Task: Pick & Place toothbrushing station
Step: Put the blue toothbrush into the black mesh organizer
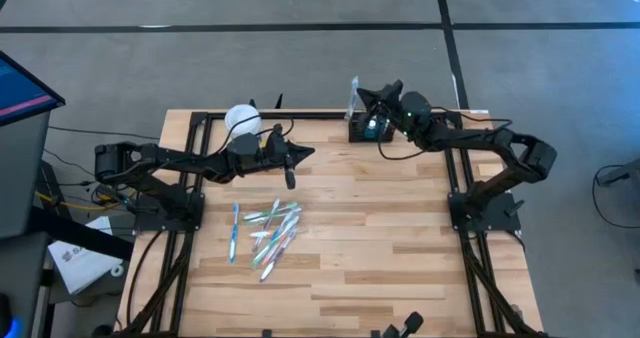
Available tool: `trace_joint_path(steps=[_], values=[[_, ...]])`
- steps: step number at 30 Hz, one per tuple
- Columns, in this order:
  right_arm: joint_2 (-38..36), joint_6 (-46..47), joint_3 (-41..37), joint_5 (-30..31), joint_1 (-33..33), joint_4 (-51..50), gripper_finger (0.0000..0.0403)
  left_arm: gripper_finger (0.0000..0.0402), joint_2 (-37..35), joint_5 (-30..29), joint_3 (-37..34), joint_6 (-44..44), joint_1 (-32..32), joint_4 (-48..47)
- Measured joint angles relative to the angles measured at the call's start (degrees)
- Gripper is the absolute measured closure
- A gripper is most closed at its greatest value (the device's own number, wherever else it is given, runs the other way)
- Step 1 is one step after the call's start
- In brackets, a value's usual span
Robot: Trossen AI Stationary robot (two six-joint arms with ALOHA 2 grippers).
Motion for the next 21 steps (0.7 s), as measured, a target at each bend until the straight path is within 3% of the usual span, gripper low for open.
trace_joint_path(steps=[21], values=[[0.2, 0.5, 0.0, 2.4, -3.9, -4.5, 0.0403, 0.0400, 0.0, -0.1, 0.0, 0.0, 0.0, -0.3]])
